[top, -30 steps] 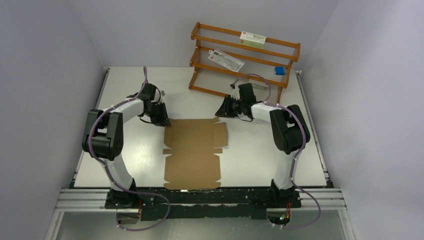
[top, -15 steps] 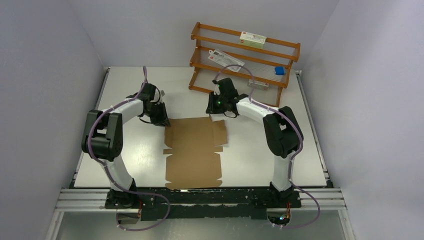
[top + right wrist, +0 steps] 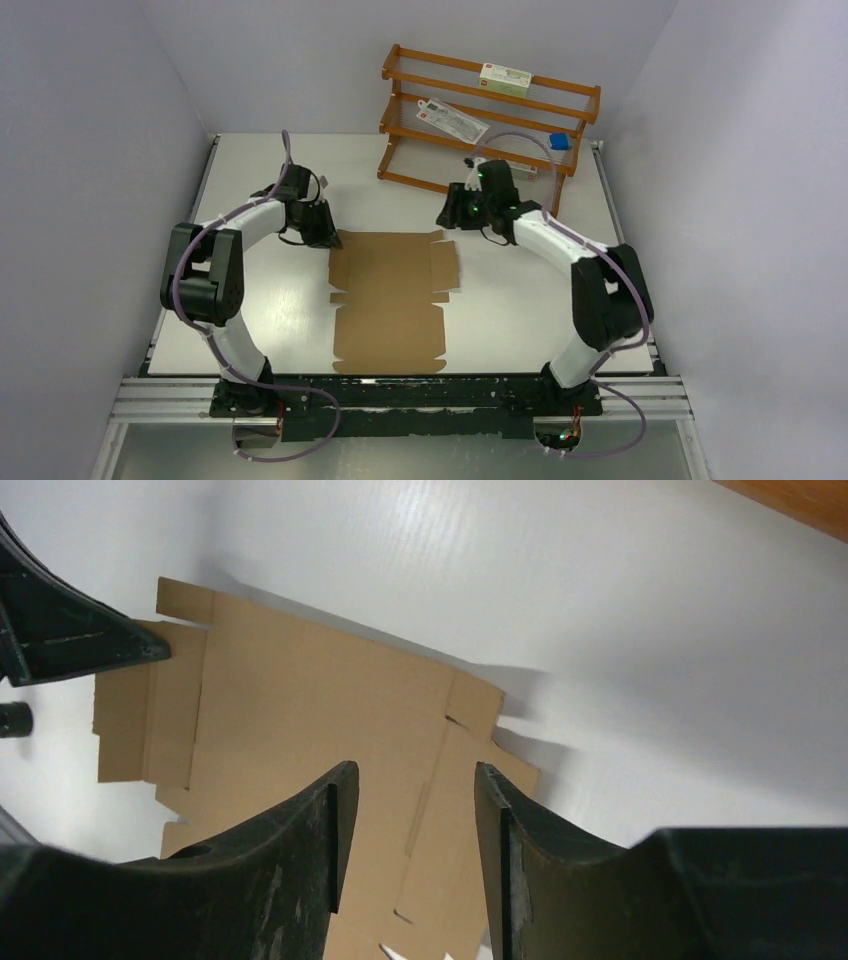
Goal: Fold the paper box
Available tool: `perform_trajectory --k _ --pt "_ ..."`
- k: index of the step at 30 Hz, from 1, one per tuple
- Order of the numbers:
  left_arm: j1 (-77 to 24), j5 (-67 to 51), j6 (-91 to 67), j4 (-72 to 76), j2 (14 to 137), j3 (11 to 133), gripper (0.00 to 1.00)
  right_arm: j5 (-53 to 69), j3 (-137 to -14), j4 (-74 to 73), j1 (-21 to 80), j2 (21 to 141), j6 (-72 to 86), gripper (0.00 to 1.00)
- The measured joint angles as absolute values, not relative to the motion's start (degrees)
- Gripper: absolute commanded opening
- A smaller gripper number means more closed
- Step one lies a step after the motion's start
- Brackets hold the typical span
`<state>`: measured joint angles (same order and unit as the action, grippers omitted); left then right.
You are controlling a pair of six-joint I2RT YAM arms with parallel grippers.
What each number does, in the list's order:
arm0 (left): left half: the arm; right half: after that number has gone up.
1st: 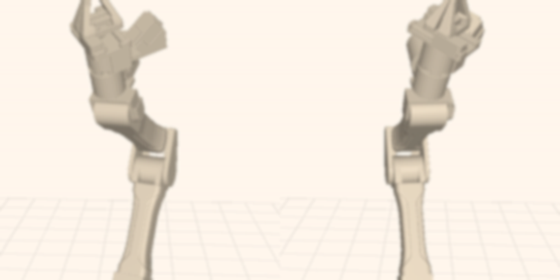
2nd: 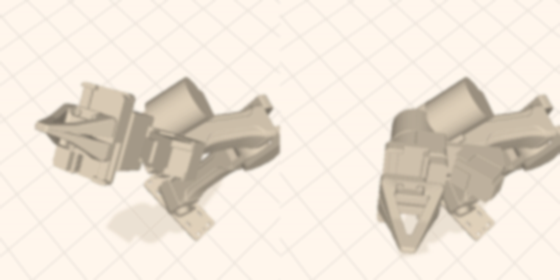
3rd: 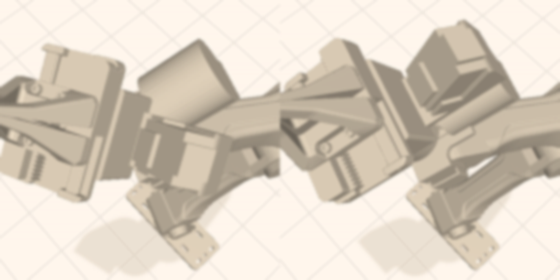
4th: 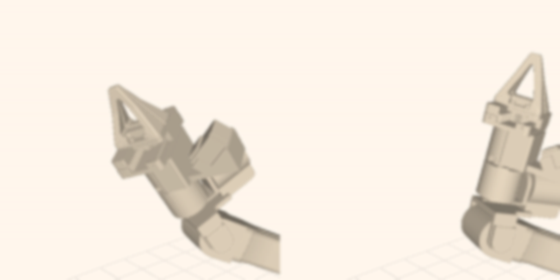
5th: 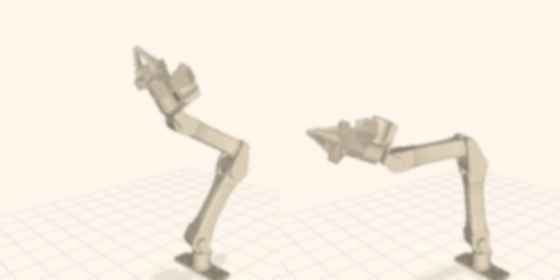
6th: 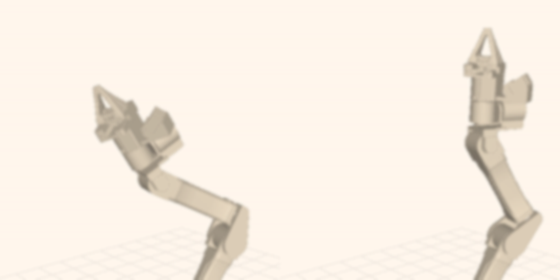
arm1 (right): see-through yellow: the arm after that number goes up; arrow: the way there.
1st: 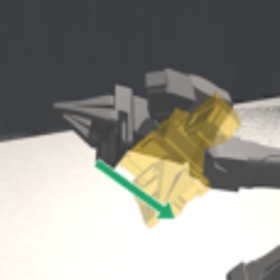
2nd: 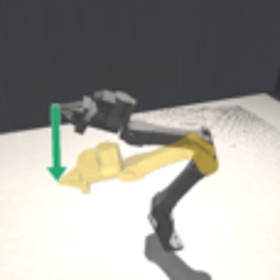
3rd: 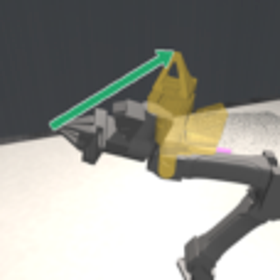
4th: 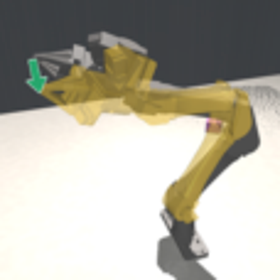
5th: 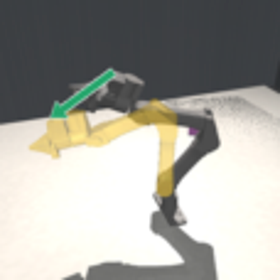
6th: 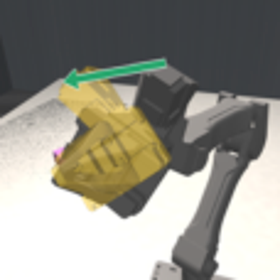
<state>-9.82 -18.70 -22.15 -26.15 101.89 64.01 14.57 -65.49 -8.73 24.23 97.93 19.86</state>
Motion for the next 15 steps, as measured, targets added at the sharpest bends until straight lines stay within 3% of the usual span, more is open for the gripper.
perform_trajectory --k 5,10,15 --pt "-9.78 -19.27 -24.51 -24.14 101.91 64.01 0.15 19.59 -54.74 -2.59 18.11 90.89 22.33 0.54" --pt "-9.78 -20.03 -26.55 -23.03 103.48 65.78 0.18 25.41 -45.6 2.85 12.45 91.09 26.04 0.54" --pt "-9.78 -20.62 -27.86 -21.69 107.33 69.28 0.31 30.83 -41.56 9.89 10.87 94.02 29.85 0.52"
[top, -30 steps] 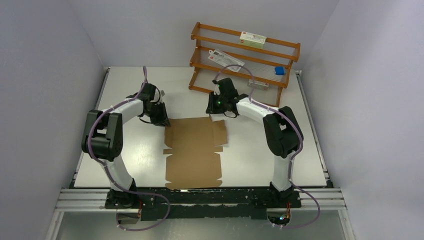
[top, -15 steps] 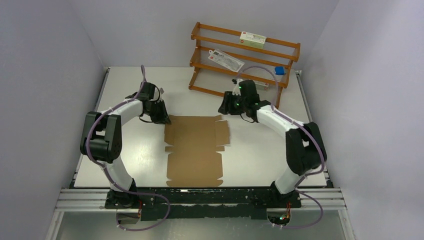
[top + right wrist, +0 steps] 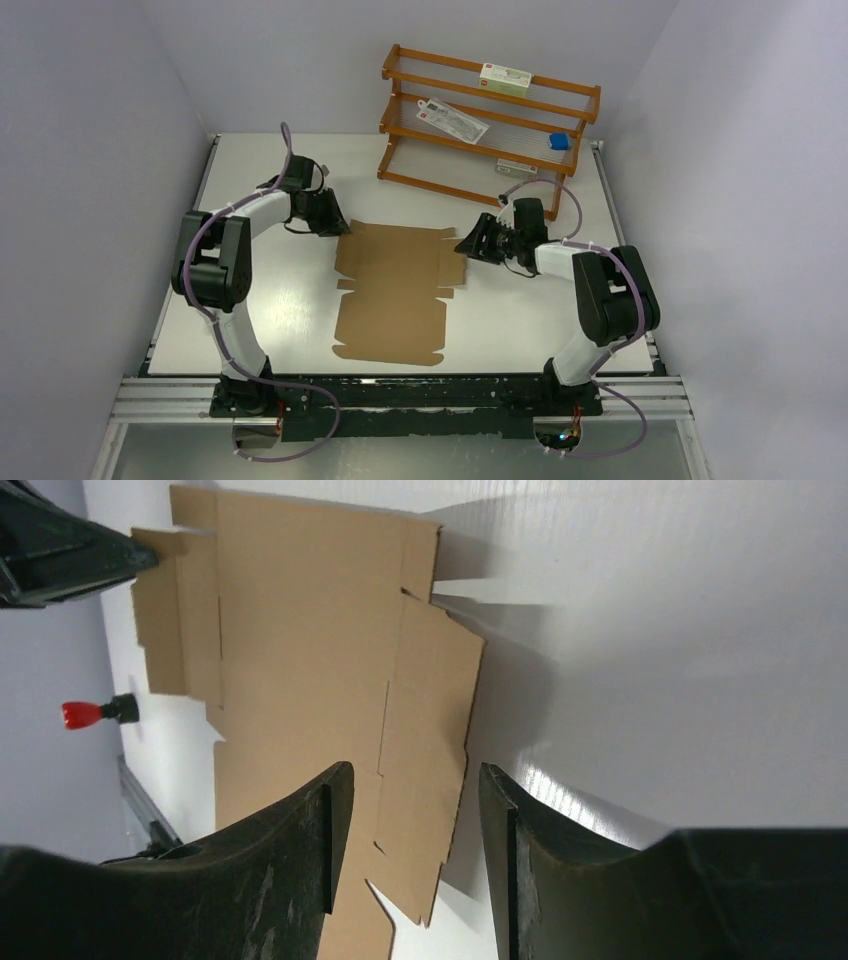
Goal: Fold the paper box
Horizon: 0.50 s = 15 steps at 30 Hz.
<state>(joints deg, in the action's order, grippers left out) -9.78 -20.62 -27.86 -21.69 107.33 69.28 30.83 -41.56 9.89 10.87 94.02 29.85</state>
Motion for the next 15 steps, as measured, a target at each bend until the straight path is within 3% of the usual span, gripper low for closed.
perform_trajectory --k 7,15 --pt "-9.72 -19.03 -27.27 -23.07 107.39 70.78 0.48 35.73 -39.66 17.17 10.83 99.24 33.61 0.49" --pt "-9.63 -14.66 -25.65 -25.8 94.8 62.59 0.62 38.17 -38.83 21.39 10.76 100.6 35.99 0.3"
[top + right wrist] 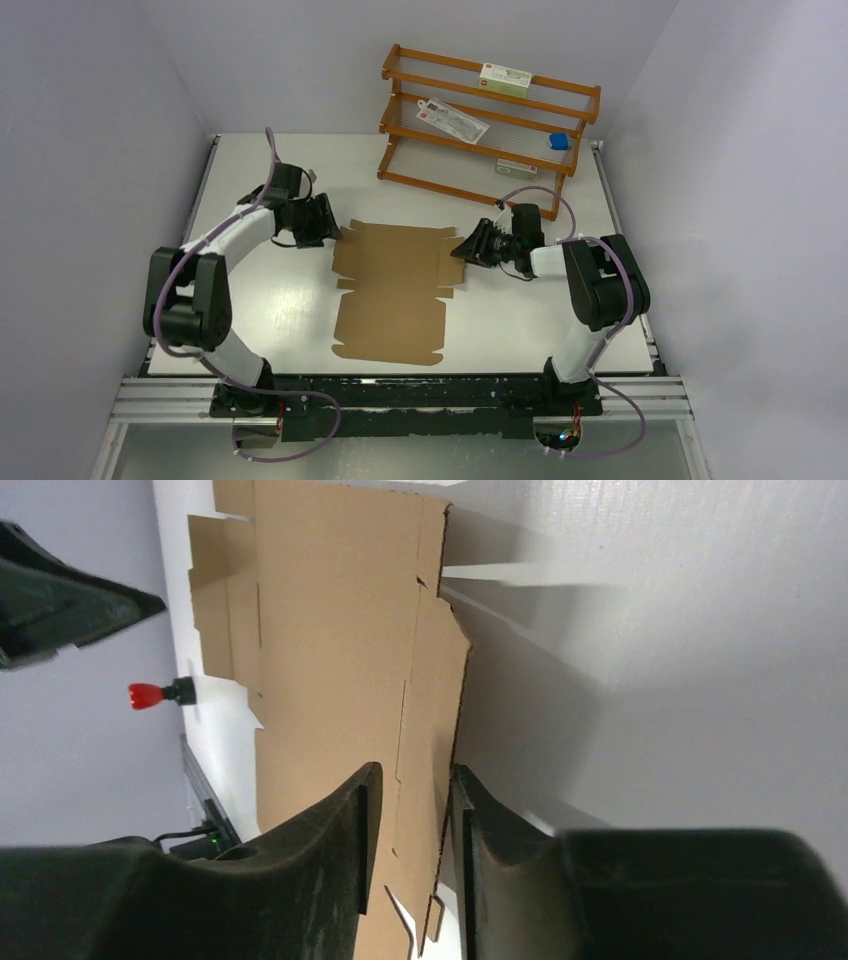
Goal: Fold the paper box
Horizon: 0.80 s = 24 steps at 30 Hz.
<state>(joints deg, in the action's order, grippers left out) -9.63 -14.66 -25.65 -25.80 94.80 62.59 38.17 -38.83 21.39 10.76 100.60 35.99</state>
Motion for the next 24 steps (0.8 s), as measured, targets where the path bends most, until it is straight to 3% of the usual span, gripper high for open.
perform_trajectory --k 3,12,24 --pt "-9.63 -14.33 -25.63 -25.96 89.58 57.28 0.64 39.68 -38.7 23.81 10.55 101.75 37.39 0.18" --pt "-9.63 -14.81 -28.03 -25.67 81.06 43.42 0.63 46.11 -36.1 34.48 9.15 105.91 47.03 0.04" --pt "-9.45 -19.44 -33.89 -17.3 81.54 38.52 0.64 51.48 -35.2 45.93 7.09 105.95 57.23 0.0"
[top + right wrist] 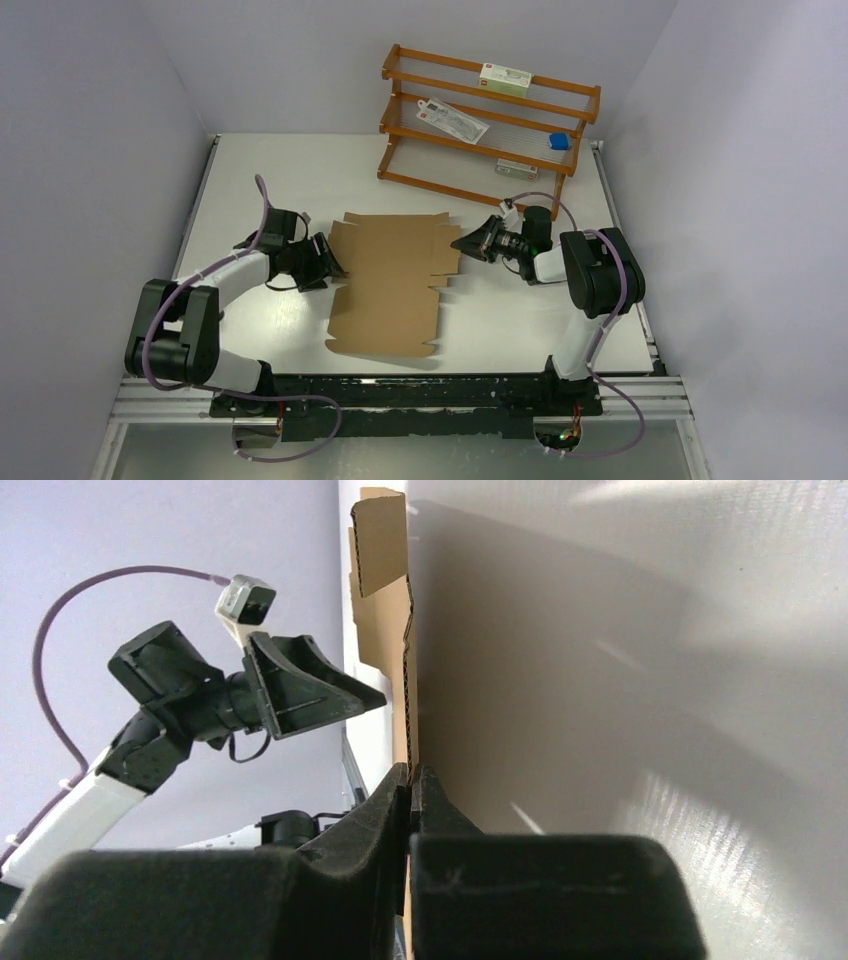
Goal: Fold the paper box
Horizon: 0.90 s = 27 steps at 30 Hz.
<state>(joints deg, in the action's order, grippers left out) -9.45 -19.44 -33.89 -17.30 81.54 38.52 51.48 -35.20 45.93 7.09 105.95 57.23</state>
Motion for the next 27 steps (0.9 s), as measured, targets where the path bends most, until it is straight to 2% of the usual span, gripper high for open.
perform_trajectory --k 20,24,27 --pt "-7.29 -26.26 -41.98 -1.96 84.99 33.23 0.64 54.39 -32.95 56.9 5.65 105.95 67.0 0.0" --pt "-7.18 -28.12 -44.21 2.28 85.76 31.83 0.61 54.72 -32.64 59.11 5.58 105.95 68.69 0.0" --pt "-7.11 -29.02 -45.56 4.64 86.11 30.94 0.54 54.83 -32.47 59.48 5.56 105.95 69.19 0.0"
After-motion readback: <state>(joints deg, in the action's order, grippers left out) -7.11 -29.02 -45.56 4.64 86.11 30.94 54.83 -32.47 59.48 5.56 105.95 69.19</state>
